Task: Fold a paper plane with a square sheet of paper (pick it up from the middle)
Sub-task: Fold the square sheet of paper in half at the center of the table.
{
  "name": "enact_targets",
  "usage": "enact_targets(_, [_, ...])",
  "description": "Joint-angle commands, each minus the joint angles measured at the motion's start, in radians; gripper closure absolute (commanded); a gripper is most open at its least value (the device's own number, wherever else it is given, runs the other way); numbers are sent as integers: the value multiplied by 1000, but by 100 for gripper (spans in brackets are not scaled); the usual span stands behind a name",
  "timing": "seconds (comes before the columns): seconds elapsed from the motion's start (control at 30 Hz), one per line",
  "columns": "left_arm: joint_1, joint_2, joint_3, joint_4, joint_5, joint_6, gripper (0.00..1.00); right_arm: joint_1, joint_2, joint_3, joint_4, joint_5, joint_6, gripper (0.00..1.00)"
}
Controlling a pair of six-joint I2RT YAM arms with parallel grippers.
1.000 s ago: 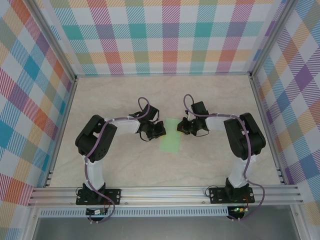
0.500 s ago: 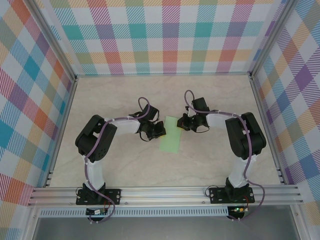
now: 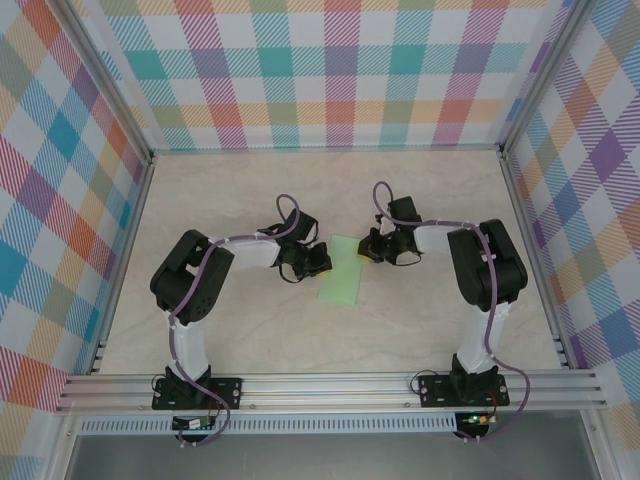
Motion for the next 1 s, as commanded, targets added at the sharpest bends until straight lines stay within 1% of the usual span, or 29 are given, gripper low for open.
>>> enact_targets(0.0, [-10, 60, -52, -135, -50, 16, 100, 2, 18, 26, -50, 15, -25, 94])
enact_targets(0.1, [-9, 58, -53, -137, -54, 17, 100, -3, -25, 73, -96, 10, -39, 94])
enact_targets(0.2, [-10, 63, -55, -130, -50, 14, 100, -16, -39, 101, -99, -11, -34, 94])
enact_targets(0.3, [-10, 62, -56, -129, -50, 15, 100, -25, -16, 125, -103, -24, -35, 94])
enact_targets(0.73, [-10, 61, -56, -128, -49, 13, 100, -38, 94, 121, -123, 18, -36, 94])
enact_targets(0.97, [-10, 60, -53, -136, -53, 15, 100, -44, 29, 204, -194, 14, -43, 94])
